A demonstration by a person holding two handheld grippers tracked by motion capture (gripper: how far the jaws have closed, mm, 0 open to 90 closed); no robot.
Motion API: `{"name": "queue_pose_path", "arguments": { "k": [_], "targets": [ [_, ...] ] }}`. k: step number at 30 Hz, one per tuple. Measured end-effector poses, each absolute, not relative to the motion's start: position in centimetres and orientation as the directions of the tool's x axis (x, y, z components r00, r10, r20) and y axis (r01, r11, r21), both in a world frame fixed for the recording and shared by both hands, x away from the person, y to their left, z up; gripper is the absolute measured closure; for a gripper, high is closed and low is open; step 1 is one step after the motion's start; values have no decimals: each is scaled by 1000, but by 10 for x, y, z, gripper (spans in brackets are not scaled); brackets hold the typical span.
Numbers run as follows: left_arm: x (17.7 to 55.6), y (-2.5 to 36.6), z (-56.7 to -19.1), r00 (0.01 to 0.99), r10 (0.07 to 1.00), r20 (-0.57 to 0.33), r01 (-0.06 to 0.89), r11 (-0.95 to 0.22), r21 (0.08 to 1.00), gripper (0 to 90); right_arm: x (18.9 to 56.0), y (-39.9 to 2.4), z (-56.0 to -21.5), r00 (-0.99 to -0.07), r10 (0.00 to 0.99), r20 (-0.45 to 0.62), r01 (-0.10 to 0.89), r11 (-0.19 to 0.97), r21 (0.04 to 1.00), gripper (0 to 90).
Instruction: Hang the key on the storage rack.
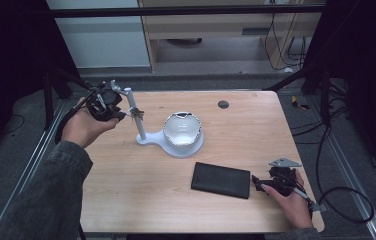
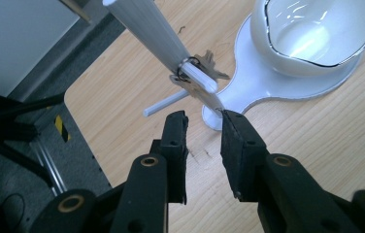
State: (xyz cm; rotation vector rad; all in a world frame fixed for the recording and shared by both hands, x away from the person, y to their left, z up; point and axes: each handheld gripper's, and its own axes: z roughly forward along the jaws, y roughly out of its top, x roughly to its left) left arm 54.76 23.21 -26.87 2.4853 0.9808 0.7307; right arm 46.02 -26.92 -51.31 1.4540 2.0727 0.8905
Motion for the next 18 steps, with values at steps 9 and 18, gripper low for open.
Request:
{"name": "queue_pose_path", "arguments": {
  "k": [9,18],
  "targets": [
    [506,232,-288,631,707,320,410,-654,636,565,460,-269,-513,-341,940,7,650,231,724,16],
    [475,218,-328,695,665,274,353,-647,676,488,455,-270,-505,-349,937,-24,612,247,751,124]
  ]
}}
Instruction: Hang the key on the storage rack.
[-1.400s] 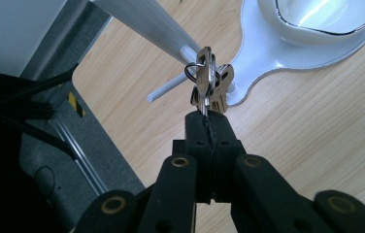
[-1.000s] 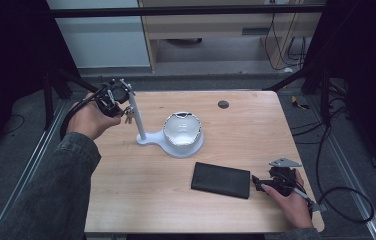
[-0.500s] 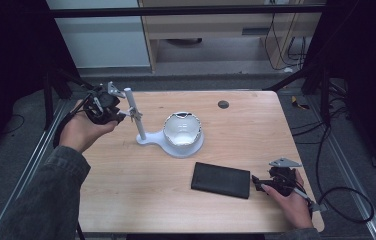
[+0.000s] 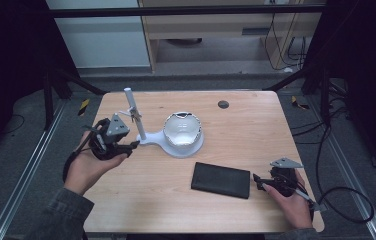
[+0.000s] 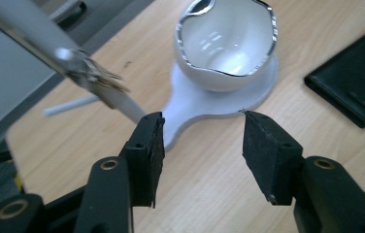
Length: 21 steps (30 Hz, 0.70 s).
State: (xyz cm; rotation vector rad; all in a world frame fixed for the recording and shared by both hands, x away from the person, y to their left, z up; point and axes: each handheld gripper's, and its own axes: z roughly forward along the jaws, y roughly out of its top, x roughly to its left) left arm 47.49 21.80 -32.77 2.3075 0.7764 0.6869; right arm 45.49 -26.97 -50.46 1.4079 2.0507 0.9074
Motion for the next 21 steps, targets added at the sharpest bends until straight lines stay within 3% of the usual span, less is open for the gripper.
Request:
{"name": "queue_pose_path", "arguments": {
  "k": [13,21],
  "targets": [
    [469,178,-382,779,605,166,339,-628,701,495,449,-268,-496,-336,940,-56,579,253,775,232],
    [469,145,-416,840,537,80,347,-643,683,637,447,-270,-492,-331,942,-58,559,245,792,284]
  ]
}}
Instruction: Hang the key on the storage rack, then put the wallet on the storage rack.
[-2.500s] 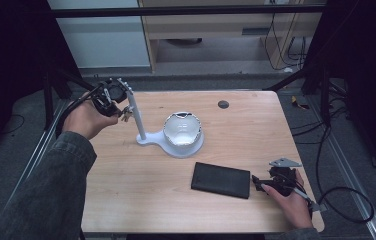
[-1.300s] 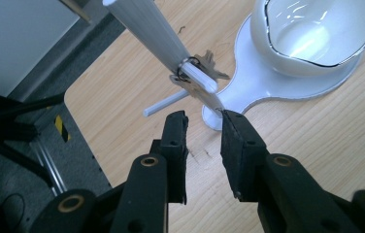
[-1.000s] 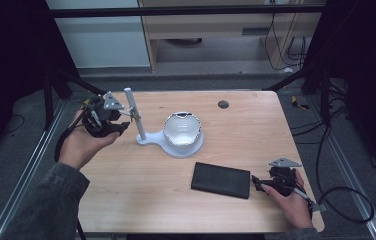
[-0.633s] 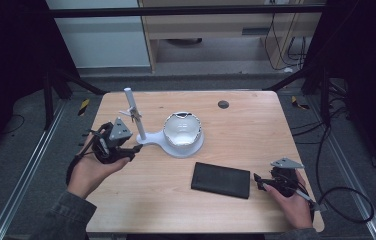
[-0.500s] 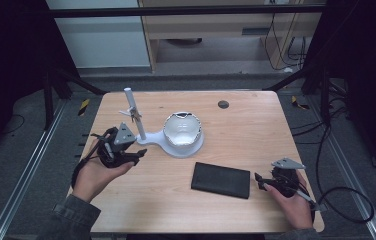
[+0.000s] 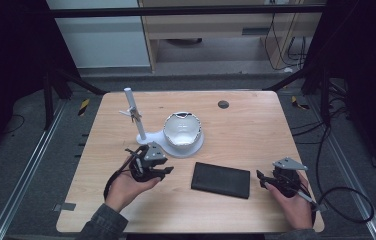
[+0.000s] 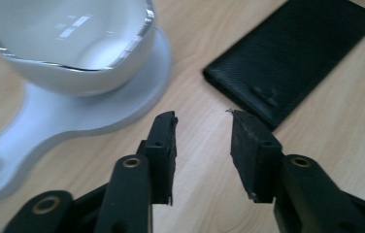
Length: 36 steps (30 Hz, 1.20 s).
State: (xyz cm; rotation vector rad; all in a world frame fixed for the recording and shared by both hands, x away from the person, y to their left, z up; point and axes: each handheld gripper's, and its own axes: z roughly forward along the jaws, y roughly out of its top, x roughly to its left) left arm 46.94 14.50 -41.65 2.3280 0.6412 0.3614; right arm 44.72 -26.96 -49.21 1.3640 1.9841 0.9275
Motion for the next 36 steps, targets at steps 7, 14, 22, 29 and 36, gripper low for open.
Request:
{"name": "queue_pose_path", "arguments": {
  "k": [7,14,22,29,36],
  "targets": [
    [473,124,-441,882,471,1,355,-667,654,831,446,-269,-491,-341,938,-55,554,248,795,334],
    [473,118,-449,894,446,-28,366,-695,618,897,446,-269,-490,-343,938,-46,554,242,797,342],
    [472,110,-459,903,429,-28,365,-731,577,897,446,-269,-490,-351,935,-50,550,249,798,334],
    [473,98,-470,911,412,-32,361,-756,546,897,446,-269,-490,-356,933,-52,547,253,798,325],
    [475,96,-474,917,397,-21,351,-782,516,897,446,-269,-490,-357,933,-49,545,251,800,322]
  ]
}}
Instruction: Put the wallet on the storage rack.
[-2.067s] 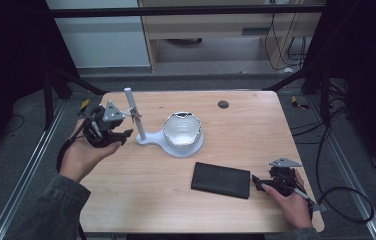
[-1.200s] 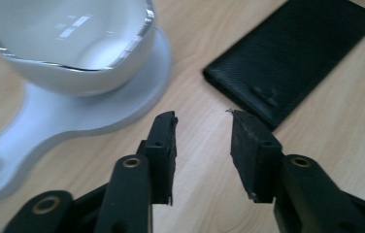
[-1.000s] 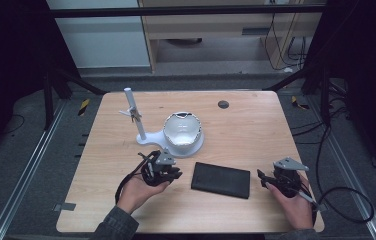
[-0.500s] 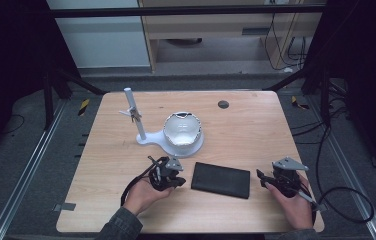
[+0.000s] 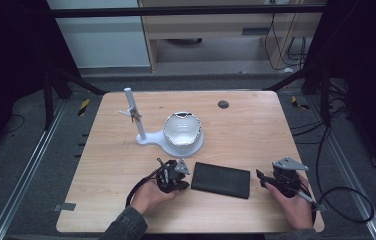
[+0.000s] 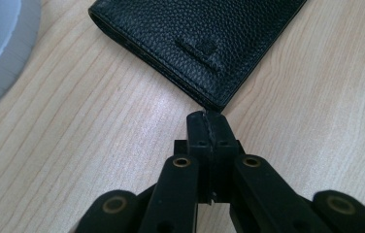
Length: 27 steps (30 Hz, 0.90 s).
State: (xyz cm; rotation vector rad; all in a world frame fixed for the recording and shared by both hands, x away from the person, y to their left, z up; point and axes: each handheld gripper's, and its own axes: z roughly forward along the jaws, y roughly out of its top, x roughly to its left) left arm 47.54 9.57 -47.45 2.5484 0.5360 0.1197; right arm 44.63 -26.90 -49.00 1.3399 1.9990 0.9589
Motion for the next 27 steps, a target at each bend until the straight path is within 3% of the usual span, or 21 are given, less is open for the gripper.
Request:
{"name": "queue_pose_path", "arguments": {
  "k": [27],
  "targets": [
    [474,91,-477,921,388,-19,341,-785,517,896,446,-269,-489,-360,932,-44,546,248,800,315]
  ]
}}
